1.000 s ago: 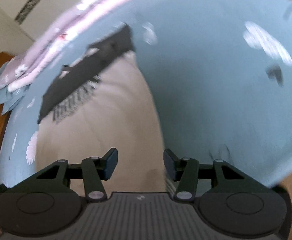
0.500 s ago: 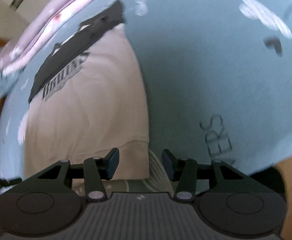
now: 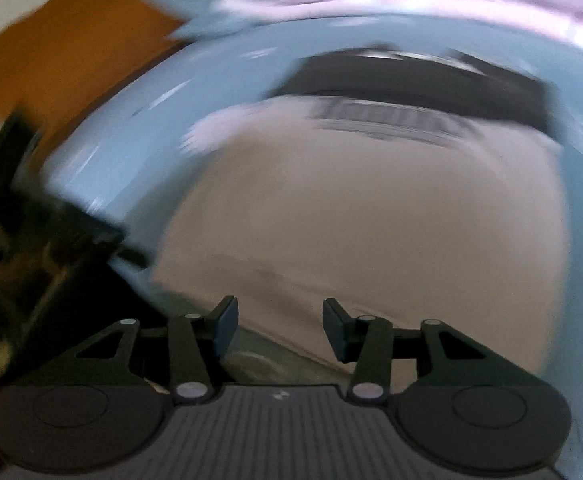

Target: Fold clothes

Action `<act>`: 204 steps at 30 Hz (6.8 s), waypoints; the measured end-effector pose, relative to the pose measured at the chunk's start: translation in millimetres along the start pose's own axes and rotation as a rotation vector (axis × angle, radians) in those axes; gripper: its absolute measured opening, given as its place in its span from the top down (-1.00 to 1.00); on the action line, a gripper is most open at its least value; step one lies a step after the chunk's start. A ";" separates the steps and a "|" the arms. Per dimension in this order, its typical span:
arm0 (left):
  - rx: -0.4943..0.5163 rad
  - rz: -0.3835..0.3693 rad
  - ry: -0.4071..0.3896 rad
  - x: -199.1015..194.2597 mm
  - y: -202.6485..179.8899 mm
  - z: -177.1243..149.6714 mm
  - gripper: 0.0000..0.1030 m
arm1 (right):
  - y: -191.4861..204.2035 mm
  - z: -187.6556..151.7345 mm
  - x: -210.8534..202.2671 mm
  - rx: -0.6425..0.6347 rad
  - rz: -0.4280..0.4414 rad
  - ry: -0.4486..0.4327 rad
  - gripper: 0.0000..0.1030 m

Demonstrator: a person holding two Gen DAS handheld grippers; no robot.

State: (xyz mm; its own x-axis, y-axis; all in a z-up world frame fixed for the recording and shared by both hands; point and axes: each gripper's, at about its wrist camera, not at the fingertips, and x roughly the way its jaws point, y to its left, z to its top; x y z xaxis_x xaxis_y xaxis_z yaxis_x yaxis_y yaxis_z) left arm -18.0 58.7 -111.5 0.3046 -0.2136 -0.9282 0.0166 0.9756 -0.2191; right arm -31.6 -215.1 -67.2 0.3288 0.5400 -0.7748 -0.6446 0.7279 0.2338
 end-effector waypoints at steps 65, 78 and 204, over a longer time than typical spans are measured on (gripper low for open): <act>1.466 0.059 -0.258 33.0 -65.9 -38.2 0.16 | 88.7 134.7 115.2 -0.378 0.145 0.404 0.80; 1.215 -0.034 -0.225 17.2 -51.6 -4.4 0.86 | 57.9 116.3 52.6 -0.260 0.062 0.157 0.07; 0.860 0.130 -0.337 -19.6 -81.1 163.0 0.83 | -84.2 124.5 -12.3 -0.423 -0.761 -0.109 0.91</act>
State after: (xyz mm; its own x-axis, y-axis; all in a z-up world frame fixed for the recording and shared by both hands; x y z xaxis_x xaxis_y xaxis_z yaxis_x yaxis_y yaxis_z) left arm 129.9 -7.9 -26.5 0.6120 -0.2052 -0.7637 0.6211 0.7225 0.3037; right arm 104.6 -230.5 -4.2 0.8238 0.0243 -0.5663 -0.4179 0.7010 -0.5779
